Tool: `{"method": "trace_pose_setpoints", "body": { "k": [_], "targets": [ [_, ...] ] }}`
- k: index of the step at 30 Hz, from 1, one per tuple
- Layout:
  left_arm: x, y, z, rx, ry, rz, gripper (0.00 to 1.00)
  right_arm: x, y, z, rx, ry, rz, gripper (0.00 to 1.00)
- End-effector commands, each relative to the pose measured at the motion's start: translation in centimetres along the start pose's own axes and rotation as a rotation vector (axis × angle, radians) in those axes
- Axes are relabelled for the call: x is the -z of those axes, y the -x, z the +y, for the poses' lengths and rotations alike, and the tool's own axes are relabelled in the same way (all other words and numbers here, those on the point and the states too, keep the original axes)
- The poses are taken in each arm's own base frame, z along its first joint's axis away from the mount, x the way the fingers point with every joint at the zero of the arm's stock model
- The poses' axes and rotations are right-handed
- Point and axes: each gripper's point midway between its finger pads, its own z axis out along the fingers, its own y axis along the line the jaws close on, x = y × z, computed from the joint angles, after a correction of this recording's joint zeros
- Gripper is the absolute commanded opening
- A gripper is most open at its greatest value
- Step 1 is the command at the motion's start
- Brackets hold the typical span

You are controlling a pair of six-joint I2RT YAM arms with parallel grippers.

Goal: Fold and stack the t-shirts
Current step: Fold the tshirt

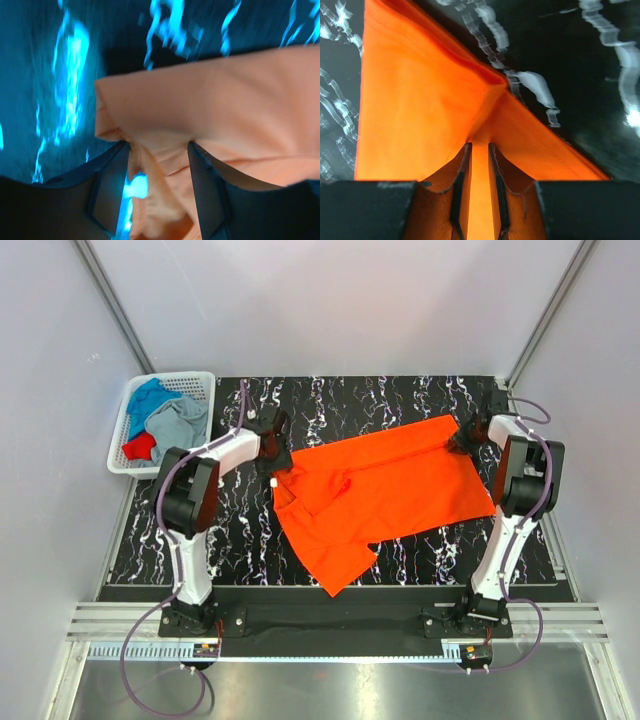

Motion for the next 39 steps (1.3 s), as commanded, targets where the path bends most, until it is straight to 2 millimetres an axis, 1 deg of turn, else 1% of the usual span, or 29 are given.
{"method": "trace_pose_setpoints", "body": {
  "k": [1, 2, 3, 4, 5, 6, 7, 8, 9, 11, 12, 13, 14, 15, 16, 17, 18, 20, 21, 22, 23, 24, 25, 26, 28, 29, 30, 35, 39],
  "targets": [
    [-1.2, 3.5, 0.7, 0.016, 0.085, -0.073, 0.55, 1.6, 1.3, -0.3, -0.048, -0.031, -0.106, 0.26],
    [-0.9, 5.2, 0.0, 0.014, 0.080, -0.104, 0.53, 1.6, 0.5, -0.7, -0.067, -0.033, -0.093, 0.27],
    [-1.2, 5.9, 0.1, 0.002, 0.087, -0.113, 0.52, 1.9, 0.0, -0.2, -0.091, -0.005, -0.083, 0.27],
    [-2.4, 6.3, 0.2, -0.002, 0.098, -0.105, 0.51, 2.8, 0.4, 0.7, -0.090, 0.033, -0.110, 0.28],
    [-2.7, 7.3, 0.3, -0.005, 0.091, -0.111, 0.50, 3.0, -0.5, 0.7, -0.089, 0.037, -0.098, 0.30],
    [-2.3, 9.2, -0.6, -0.023, 0.069, -0.145, 0.49, 4.1, -0.4, 1.3, -0.079, 0.055, -0.113, 0.30],
    [-3.0, 9.4, -1.2, -0.035, 0.038, -0.125, 0.49, 4.5, -0.7, 1.5, -0.073, 0.058, -0.109, 0.30],
    [-2.1, 11.1, -1.9, -0.038, 0.002, -0.149, 0.50, 4.8, -1.5, 1.7, -0.063, 0.062, -0.096, 0.31],
    [-1.3, 11.7, -2.4, -0.061, -0.028, -0.155, 0.53, 5.9, -1.7, 2.8, -0.032, 0.103, -0.094, 0.32],
    [0.4, 12.0, -3.4, -0.075, -0.089, -0.156, 0.56, 6.6, -2.6, 4.0, 0.016, 0.137, -0.079, 0.34],
    [1.3, 12.3, -3.8, -0.081, -0.120, -0.180, 0.58, 7.3, -3.8, 5.8, 0.077, 0.178, -0.063, 0.38],
    [4.1, 12.7, -5.2, -0.089, -0.207, -0.213, 0.62, 7.4, -4.7, 6.8, 0.112, 0.204, -0.045, 0.39],
    [4.1, 12.1, -5.2, -0.092, -0.237, -0.227, 0.65, 7.7, -5.4, 8.0, 0.150, 0.235, -0.030, 0.40],
    [6.2, 12.4, -5.7, -0.091, -0.280, -0.264, 0.66, 7.8, -7.3, 9.7, 0.208, 0.277, 0.012, 0.43],
    [6.7, 12.1, -6.1, -0.095, -0.315, -0.261, 0.67, 7.8, -9.0, 11.1, 0.252, 0.303, 0.042, 0.43],
    [6.7, 11.6, -5.9, -0.094, -0.317, -0.254, 0.67, 8.0, -9.8, 12.3, 0.288, 0.342, 0.062, 0.45],
    [7.0, 11.5, -5.8, -0.092, -0.320, -0.252, 0.67, 7.8, -11.7, 13.8, 0.328, 0.371, 0.094, 0.47],
    [6.3, 10.6, -5.5, -0.090, -0.322, -0.218, 0.64, 7.8, -13.2, 15.4, 0.374, 0.415, 0.120, 0.51],
    [5.8, 10.3, -5.3, -0.077, -0.324, -0.200, 0.62, 7.1, -14.3, 15.9, 0.393, 0.419, 0.143, 0.53],
    [5.6, 9.9, -5.2, -0.064, -0.346, -0.175, 0.60, 7.0, -15.8, 16.7, 0.420, 0.430, 0.171, 0.57],
    [4.9, 9.3, -5.2, -0.054, -0.366, -0.158, 0.57, 7.2, -16.5, 17.8, 0.449, 0.459, 0.187, 0.59],
    [4.6, 8.9, -5.3, -0.029, -0.391, -0.142, 0.57, 6.3, -17.5, 17.9, 0.466, 0.456, 0.213, 0.60],
    [4.0, 8.2, -5.3, -0.005, -0.423, -0.115, 0.56, 5.7, -18.9, 18.7, 0.516, 0.466, 0.227, 0.62],
    [3.9, 7.9, -5.3, -0.006, -0.436, -0.106, 0.56, 6.1, -19.4, 19.3, 0.542, 0.477, 0.229, 0.62],
    [3.3, 7.2, -5.2, 0.008, -0.433, -0.086, 0.55, 4.7, -21.2, 19.1, 0.573, 0.458, 0.285, 0.62],
    [3.0, 6.9, -5.0, 0.011, -0.433, -0.079, 0.55, 4.7, -21.7, 19.9, 0.596, 0.473, 0.293, 0.62],
    [2.8, 6.6, -5.1, 0.015, -0.436, -0.071, 0.55, 3.8, -22.6, 19.4, 0.604, 0.455, 0.326, 0.62],
    [2.0, 6.5, -5.2, 0.013, -0.436, -0.053, 0.55, 2.7, -24.8, 20.0, 0.636, 0.450, 0.369, 0.60],
    [0.5, 6.2, -4.8, 0.022, -0.412, -0.034, 0.55, 2.7, -25.9, 20.3, 0.646, 0.452, 0.380, 0.57]
  ]
}}
